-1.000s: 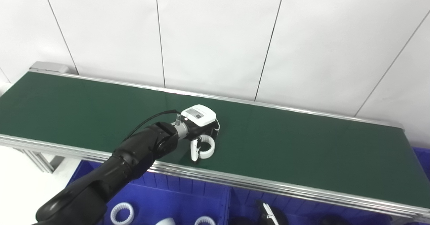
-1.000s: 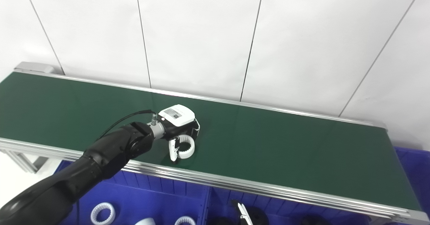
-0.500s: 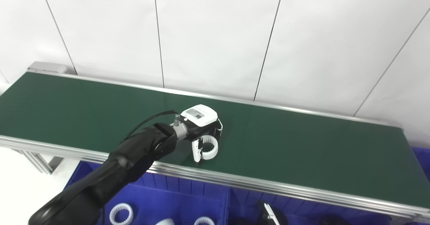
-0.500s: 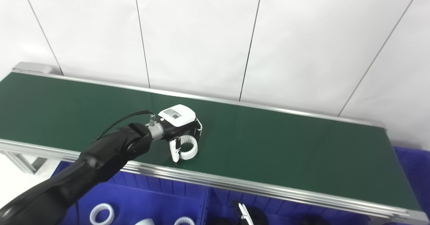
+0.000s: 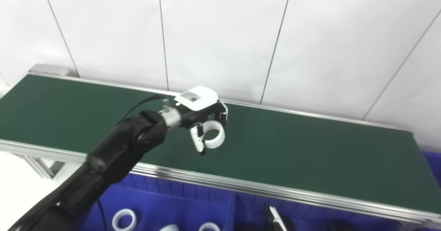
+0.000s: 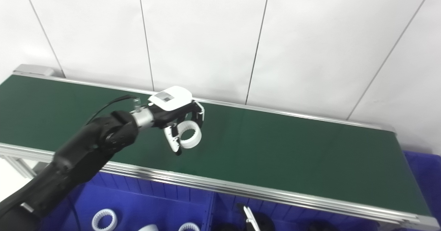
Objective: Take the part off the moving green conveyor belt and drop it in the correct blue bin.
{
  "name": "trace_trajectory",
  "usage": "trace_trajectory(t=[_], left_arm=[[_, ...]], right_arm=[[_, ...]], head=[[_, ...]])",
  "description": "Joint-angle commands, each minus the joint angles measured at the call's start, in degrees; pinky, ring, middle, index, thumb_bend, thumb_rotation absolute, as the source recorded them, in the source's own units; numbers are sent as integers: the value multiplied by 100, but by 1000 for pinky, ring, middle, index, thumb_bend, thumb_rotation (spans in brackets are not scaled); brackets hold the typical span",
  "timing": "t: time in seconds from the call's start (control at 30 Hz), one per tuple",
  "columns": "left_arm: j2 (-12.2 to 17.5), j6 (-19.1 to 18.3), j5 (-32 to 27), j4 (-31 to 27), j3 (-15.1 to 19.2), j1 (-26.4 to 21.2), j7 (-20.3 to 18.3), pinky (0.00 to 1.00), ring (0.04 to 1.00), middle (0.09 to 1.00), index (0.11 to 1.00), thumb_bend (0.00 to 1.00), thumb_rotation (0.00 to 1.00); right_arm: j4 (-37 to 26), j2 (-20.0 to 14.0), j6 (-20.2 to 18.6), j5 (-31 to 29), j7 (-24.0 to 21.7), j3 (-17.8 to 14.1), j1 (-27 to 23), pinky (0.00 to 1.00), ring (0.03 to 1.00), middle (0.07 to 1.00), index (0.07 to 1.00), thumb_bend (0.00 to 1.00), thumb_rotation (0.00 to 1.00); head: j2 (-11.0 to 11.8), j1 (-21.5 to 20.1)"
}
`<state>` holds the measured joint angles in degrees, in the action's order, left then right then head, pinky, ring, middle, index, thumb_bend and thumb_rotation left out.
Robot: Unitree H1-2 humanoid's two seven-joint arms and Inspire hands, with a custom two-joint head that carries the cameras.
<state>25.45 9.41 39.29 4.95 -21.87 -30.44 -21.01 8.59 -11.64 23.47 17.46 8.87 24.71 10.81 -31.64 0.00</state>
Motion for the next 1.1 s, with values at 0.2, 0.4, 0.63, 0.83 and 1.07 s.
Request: trace_trajectory(t=[0.2, 0.4, 0.63, 0.83, 1.07], left_arm=[[399, 71, -1020, -711, 702, 349, -313, 223, 289, 477, 380, 537, 0], [308, 449, -1405, -622, 724, 994, -174, 272, 434, 492, 383, 503, 0], [55, 597, -1288, -320, 629, 1530, 2, 278, 432, 496, 399, 502, 0], [-49, 489, -1134, -247, 587, 1683, 77, 280, 427, 500, 410, 502, 0], [-192, 514, -961, -16, 483, 1846, 272, 271, 431, 498, 411, 503, 0]], right_arm=[[-678, 439, -713, 21, -590, -351, -614, 946, 966, 991, 970, 394, 974], [-755, 517, -944, 138, -720, -582, -617, 945, 964, 991, 972, 407, 986], [-909, 575, -887, 170, -809, -735, -519, 922, 964, 990, 968, 368, 971], [-1052, 610, -962, 200, -848, -761, -468, 935, 967, 990, 968, 363, 972], [-1131, 659, -1031, 235, -895, -779, -441, 937, 968, 991, 967, 369, 970]], head=[[-1353, -1381], [-1257, -1484], [-1212, -1459], [-1221, -1460], [-1246, -1494]])
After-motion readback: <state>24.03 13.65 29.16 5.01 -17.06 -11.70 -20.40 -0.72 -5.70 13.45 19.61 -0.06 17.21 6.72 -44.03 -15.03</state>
